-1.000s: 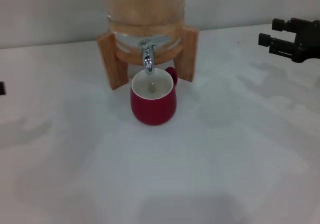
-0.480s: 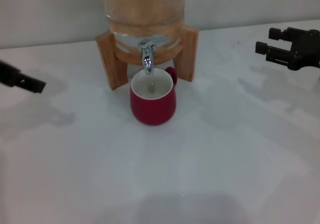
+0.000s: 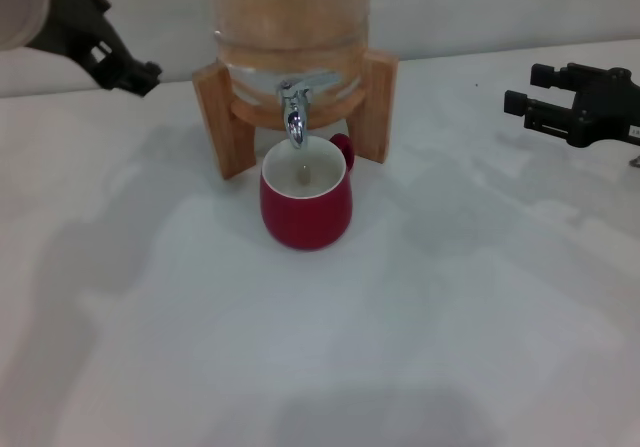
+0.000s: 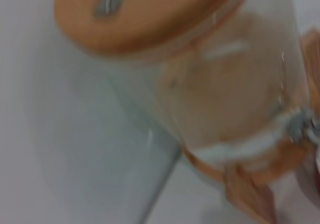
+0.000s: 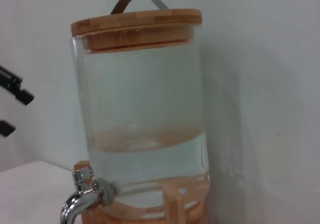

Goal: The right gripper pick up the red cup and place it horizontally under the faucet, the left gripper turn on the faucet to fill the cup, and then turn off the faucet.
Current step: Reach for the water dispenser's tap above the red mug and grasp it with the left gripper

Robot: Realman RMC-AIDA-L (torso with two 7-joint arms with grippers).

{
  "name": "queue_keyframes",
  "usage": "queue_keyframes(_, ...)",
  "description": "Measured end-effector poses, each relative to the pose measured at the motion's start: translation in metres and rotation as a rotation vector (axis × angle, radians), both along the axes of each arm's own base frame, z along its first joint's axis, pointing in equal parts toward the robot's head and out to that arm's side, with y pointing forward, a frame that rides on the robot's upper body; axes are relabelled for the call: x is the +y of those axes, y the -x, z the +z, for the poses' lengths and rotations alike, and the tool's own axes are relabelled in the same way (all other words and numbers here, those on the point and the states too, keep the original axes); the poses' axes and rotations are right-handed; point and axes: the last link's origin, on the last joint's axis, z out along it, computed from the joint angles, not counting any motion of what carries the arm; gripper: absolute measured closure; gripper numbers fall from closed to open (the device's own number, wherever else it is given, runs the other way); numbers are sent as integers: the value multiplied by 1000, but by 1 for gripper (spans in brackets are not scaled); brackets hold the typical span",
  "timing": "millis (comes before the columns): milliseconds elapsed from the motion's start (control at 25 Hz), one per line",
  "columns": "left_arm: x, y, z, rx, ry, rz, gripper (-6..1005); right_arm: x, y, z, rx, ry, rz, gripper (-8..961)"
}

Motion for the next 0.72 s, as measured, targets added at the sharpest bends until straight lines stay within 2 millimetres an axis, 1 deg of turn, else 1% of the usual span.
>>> queue_keyframes(160,1,-11,-12,-15,22,-85,201,2,0,-1,4,-10,-8,377)
queue_keyframes(360,-5,-27,-27,-65,93,-154,201,4,0,-1,3,-14,-12,377)
queue_keyframes(720,-13,-41,-38,-140,194,-196,201,10,2,-2,1,-19,-18,377)
